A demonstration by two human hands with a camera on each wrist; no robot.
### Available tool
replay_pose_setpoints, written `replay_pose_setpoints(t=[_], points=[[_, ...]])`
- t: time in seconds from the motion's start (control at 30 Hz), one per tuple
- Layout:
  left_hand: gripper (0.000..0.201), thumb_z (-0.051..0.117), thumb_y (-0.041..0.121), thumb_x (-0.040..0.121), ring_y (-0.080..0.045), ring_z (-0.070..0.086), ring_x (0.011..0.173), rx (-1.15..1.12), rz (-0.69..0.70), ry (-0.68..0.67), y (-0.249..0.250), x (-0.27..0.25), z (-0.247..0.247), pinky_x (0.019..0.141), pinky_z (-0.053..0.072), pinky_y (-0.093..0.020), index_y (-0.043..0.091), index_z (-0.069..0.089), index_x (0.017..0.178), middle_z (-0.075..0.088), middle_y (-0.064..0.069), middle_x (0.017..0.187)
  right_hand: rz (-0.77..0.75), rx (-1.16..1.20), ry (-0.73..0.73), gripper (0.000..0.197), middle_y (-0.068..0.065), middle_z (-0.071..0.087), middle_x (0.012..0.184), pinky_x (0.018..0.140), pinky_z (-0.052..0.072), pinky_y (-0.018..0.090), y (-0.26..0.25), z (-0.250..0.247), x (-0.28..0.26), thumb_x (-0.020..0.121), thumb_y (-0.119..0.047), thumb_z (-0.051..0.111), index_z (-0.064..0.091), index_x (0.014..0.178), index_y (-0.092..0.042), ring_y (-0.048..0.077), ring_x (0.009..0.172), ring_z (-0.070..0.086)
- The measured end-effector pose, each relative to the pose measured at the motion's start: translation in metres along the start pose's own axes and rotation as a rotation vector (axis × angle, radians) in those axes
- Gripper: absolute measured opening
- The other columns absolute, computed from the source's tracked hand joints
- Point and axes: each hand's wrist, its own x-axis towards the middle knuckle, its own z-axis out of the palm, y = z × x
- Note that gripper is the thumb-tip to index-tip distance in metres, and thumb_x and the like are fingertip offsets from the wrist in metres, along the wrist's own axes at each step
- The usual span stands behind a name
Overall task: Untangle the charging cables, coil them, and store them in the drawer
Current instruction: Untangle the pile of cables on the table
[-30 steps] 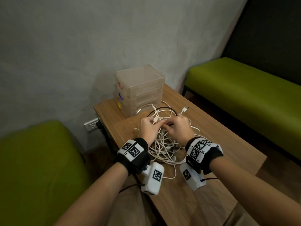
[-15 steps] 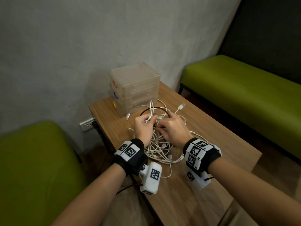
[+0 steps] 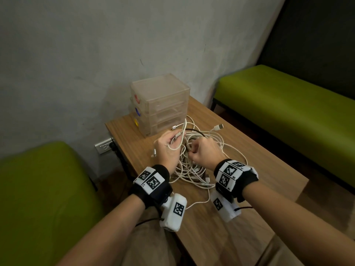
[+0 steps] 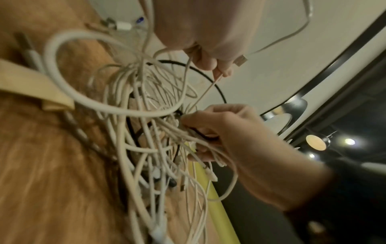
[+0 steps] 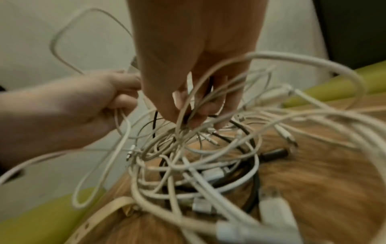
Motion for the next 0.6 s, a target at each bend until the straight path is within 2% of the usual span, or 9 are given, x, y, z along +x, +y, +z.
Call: replay_pose_setpoints(t=[0.07, 0.13, 0.2, 0.23, 0.33, 0.4, 0.47, 0.6], points=[[0.014, 0.068, 0.004, 0.079, 0.004, 0.056, 0.063, -0.006, 0.023, -0.016, 0.007, 0.000, -0.002, 0.060, 0.039, -0.006, 0.005, 0.072, 0.092, 0.065, -0.001, 0.075, 0.009, 0.001, 0.005, 0.019, -0.005, 0.048, 0.058, 0.055, 0.034, 0.026, -0.002, 0.002, 0.001, 0.080, -0.019, 0.059, 0.047, 0.065, -0.018, 0.019, 0.061, 0.050], [0.012, 0.068, 0.006, 0.080, 0.006, 0.055, 0.057, -0.057, 0.010, -0.047, 0.016, 0.002, -0.003, 0.056, 0.038, -0.004, 0.004, 0.071, 0.091, 0.066, -0.004, 0.073, 0.002, 0.042, 0.020, 0.010, -0.004, 0.052, 0.070, 0.055, 0.034, 0.027, -0.004, 0.003, 0.002, 0.089, -0.024, 0.052, 0.048, 0.085, -0.016, 0.019, 0.066, 0.051], [0.012, 0.068, 0.010, 0.080, 0.005, 0.053, 0.049, -0.123, -0.051, -0.091, 0.021, 0.007, -0.003, 0.051, 0.037, -0.005, 0.004, 0.071, 0.091, 0.062, 0.003, 0.066, -0.007, 0.089, 0.076, 0.019, 0.001, 0.059, 0.081, 0.061, 0.036, 0.029, -0.004, 0.005, 0.002, 0.094, -0.028, 0.046, 0.047, 0.105, -0.012, 0.023, 0.072, 0.057], [0.013, 0.068, 0.012, 0.080, 0.005, 0.051, 0.047, -0.137, -0.078, -0.103, 0.022, 0.009, -0.002, 0.050, 0.036, -0.006, 0.003, 0.070, 0.090, 0.060, 0.007, 0.063, -0.023, 0.065, 0.113, 0.022, 0.005, 0.064, 0.085, 0.063, 0.037, 0.030, -0.003, 0.006, 0.003, 0.095, -0.027, 0.045, 0.048, 0.109, -0.012, 0.027, 0.077, 0.060], [0.013, 0.067, 0.013, 0.081, 0.004, 0.054, 0.054, -0.105, -0.111, -0.135, 0.019, 0.010, -0.001, 0.056, 0.040, -0.009, 0.002, 0.070, 0.088, 0.060, 0.009, 0.064, -0.060, -0.031, 0.222, 0.016, 0.010, 0.069, 0.087, 0.064, 0.043, 0.034, -0.004, 0.008, 0.004, 0.093, -0.022, 0.047, 0.058, 0.101, -0.013, 0.031, 0.080, 0.063], [0.016, 0.067, 0.012, 0.082, -0.004, 0.062, 0.075, -0.036, -0.159, -0.166, 0.011, 0.004, 0.000, 0.069, 0.048, -0.020, 0.007, 0.070, 0.096, 0.068, 0.002, 0.080, -0.073, -0.019, 0.244, 0.018, 0.008, 0.069, 0.082, 0.068, 0.051, 0.038, -0.005, 0.007, 0.007, 0.093, -0.021, 0.046, 0.063, 0.094, -0.014, 0.029, 0.075, 0.063], [0.022, 0.067, 0.009, 0.081, -0.013, 0.063, 0.091, 0.060, -0.157, -0.170, 0.004, 0.000, 0.002, 0.083, 0.052, -0.031, 0.009, 0.069, 0.103, 0.069, -0.003, 0.096, -0.074, 0.001, 0.217, 0.020, 0.009, 0.068, 0.081, 0.069, 0.052, 0.042, -0.004, 0.007, 0.010, 0.093, -0.018, 0.044, 0.063, 0.088, -0.012, 0.029, 0.075, 0.063], [0.024, 0.068, 0.014, 0.080, -0.005, 0.057, 0.095, 0.198, -0.059, -0.243, 0.005, 0.002, 0.001, 0.092, 0.048, -0.027, 0.006, 0.069, 0.103, 0.069, -0.007, 0.107, -0.006, 0.212, 0.146, 0.020, 0.008, 0.064, 0.084, 0.066, 0.044, 0.030, 0.001, 0.002, 0.013, 0.096, -0.014, 0.044, 0.061, 0.087, -0.007, 0.021, 0.074, 0.058]])
